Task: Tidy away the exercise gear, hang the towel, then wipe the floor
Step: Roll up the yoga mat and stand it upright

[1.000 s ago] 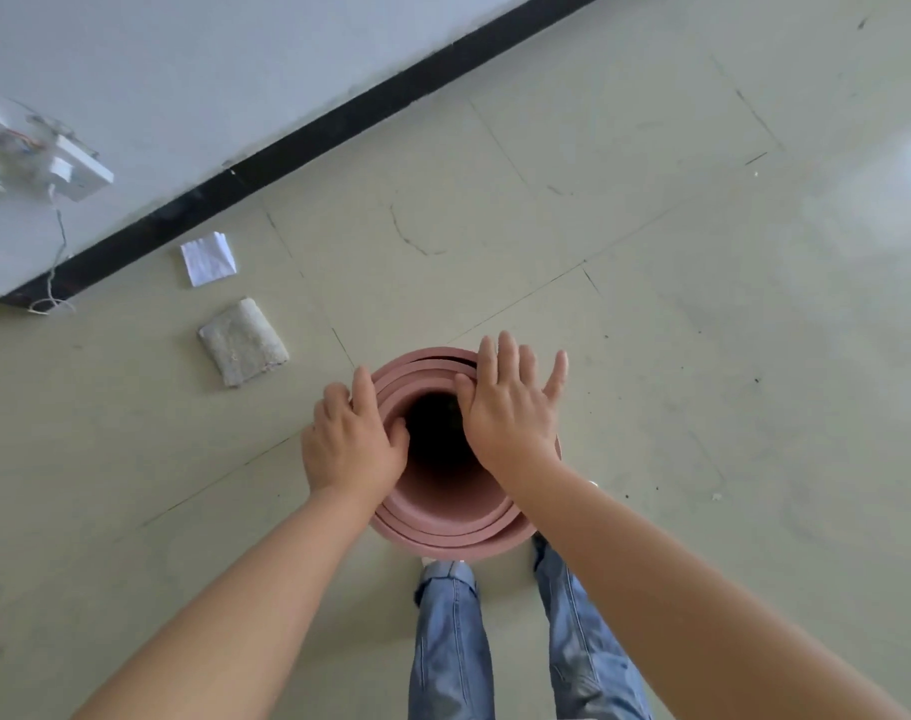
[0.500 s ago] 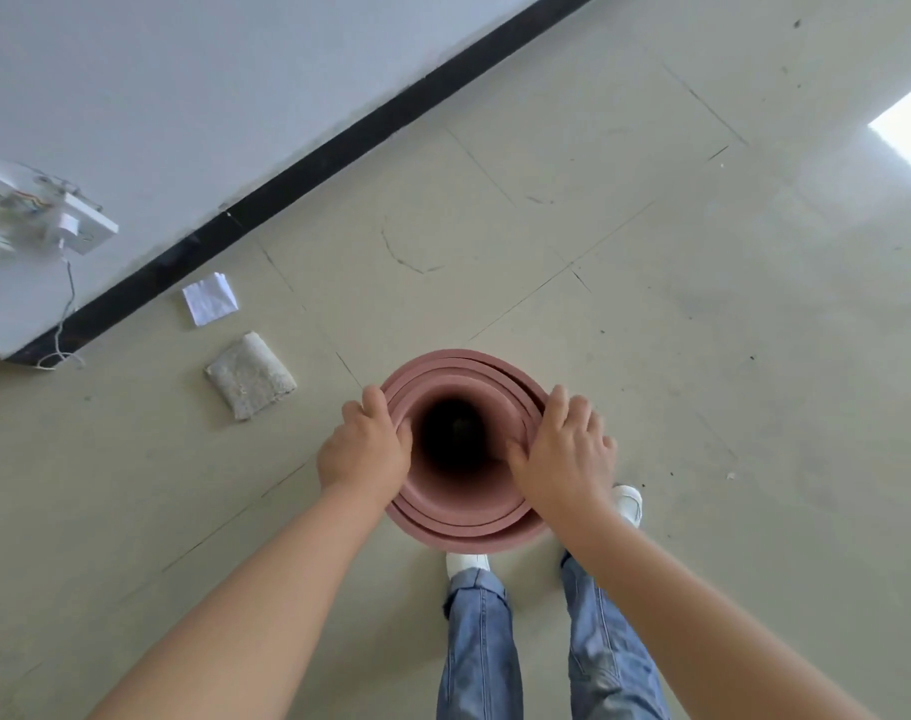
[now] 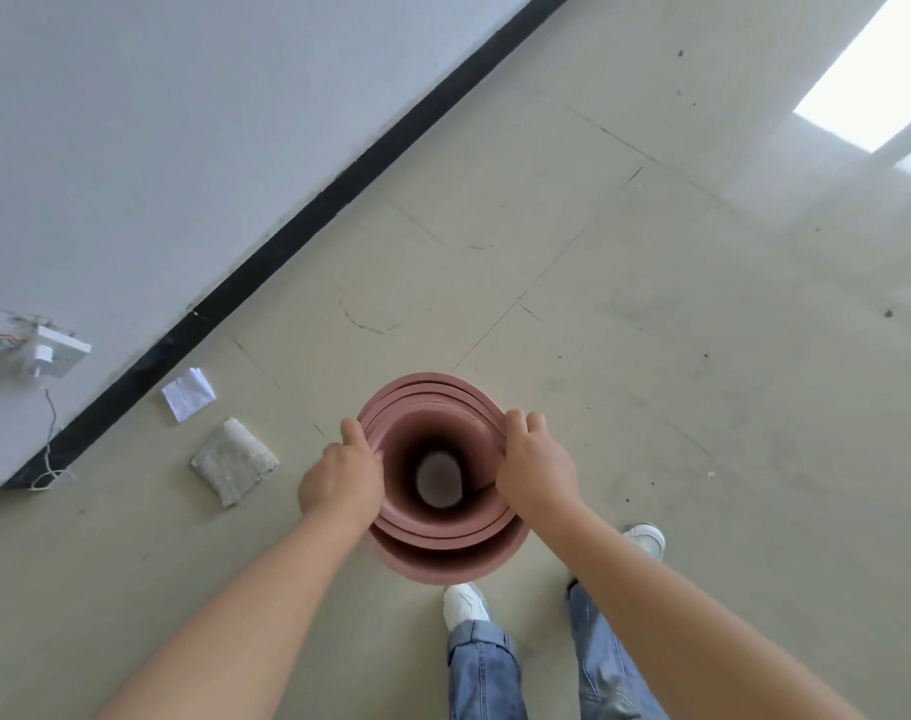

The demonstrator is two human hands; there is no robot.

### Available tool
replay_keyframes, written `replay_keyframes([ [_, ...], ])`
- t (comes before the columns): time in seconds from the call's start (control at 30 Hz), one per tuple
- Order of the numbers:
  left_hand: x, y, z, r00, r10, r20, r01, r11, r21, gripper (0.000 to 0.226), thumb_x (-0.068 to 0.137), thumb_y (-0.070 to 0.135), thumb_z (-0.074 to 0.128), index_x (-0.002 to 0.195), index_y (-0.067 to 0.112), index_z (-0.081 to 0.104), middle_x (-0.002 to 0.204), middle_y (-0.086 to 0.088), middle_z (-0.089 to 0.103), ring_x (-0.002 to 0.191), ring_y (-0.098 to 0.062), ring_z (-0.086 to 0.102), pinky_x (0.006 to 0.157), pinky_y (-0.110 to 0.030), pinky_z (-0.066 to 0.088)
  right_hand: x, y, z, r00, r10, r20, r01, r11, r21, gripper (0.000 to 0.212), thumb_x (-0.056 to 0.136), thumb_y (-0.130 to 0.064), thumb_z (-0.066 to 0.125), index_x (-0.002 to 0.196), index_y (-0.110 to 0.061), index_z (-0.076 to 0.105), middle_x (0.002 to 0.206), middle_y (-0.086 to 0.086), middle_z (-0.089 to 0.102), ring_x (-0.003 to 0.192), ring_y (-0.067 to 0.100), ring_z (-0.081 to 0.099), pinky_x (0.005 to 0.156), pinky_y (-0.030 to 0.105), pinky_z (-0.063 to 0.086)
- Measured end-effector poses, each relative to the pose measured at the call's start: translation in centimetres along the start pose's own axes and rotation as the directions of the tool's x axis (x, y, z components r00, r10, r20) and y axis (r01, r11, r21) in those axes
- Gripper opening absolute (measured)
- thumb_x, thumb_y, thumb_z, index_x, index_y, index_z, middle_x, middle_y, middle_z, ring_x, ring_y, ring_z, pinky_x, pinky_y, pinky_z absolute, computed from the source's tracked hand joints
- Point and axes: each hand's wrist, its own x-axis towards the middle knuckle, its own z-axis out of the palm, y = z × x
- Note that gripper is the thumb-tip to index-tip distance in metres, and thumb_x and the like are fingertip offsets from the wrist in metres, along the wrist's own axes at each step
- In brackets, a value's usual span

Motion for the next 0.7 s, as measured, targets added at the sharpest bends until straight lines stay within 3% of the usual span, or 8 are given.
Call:
replay_keyframes([
  [0.13, -0.3, 7.5, -5.2, 0.993, 0.107, -0.041, -0.103, 0.992, 0.077, 0.035, 0.102, 0.028, 0.03, 0.129, 0.005, 0.031, 0.123, -0.016, 0.057, 0.112, -0.033, 0.057, 0.076, -0.033, 0.041, 0.8, 3.9, -7.1, 0.994, 0.063, -0.085, -0.061, 0.998, 0.022, 0.028, 0.093, -0.007, 0.04, 0.121, -0.006, 0.039, 0.121, 0.014, 0.042, 0.093, 0.035, 0.059, 0.065, 0.032, 0.033],
  [0.2, -0.7, 12.1, -7.9, 0.986, 0.15, -0.067, -0.141, 0.983, 0.118, 0.036, 0.102, 0.028, 0.03, 0.13, 0.005, 0.031, 0.124, -0.016, 0.057, 0.114, -0.032, 0.056, 0.079, -0.034, 0.043, 1.1, 6.0, -11.3, 0.986, 0.103, -0.134, -0.101, 0.995, 0.023, 0.026, 0.092, -0.006, 0.039, 0.118, -0.005, 0.041, 0.12, 0.014, 0.042, 0.089, 0.034, 0.057, 0.065, 0.032, 0.034],
  [0.4, -3.7, 26.9, -14.8, 0.961, 0.248, -0.124, -0.23, 0.963, 0.141, 0.035, 0.1, 0.018, 0.036, 0.134, 0.008, 0.03, 0.124, -0.016, 0.054, 0.113, -0.032, 0.056, 0.081, -0.034, 0.044, 1.8, 14.5, -24.7, 0.95, 0.161, -0.267, -0.171, 0.985, -0.015, 0.034, 0.089, -0.005, 0.043, 0.124, -0.004, 0.04, 0.128, 0.012, 0.04, 0.118, 0.028, 0.044, 0.09, 0.031, 0.043],
  [0.57, -5.6, 38.0, -20.1, 0.929, 0.333, -0.163, -0.309, 0.938, 0.154, 0.043, 0.097, 0.011, 0.036, 0.138, 0.014, 0.026, 0.125, -0.017, 0.047, 0.112, -0.03, 0.055, 0.088, -0.032, 0.047, 3.0, 20.5, -33.8, 0.92, 0.159, -0.358, -0.193, 0.979, -0.063, 0.039, 0.092, -0.009, 0.041, 0.13, -0.007, 0.036, 0.128, 0.011, 0.045, 0.118, 0.027, 0.046, 0.093, 0.03, 0.04],
  [0.7, -4.3, 45.5, -25.6, 0.883, 0.421, -0.208, -0.385, 0.902, 0.195, 0.045, 0.097, 0.01, 0.036, 0.141, 0.015, 0.025, 0.126, -0.016, 0.045, 0.112, -0.03, 0.055, 0.09, -0.033, 0.047, 6.2, 23.5, -41.3, 0.896, 0.231, -0.379, -0.233, 0.972, 0.042, 0.035, 0.093, -0.014, 0.046, 0.127, -0.007, 0.039, 0.127, 0.011, 0.044, 0.118, 0.028, 0.046, 0.089, 0.034, 0.044],
])
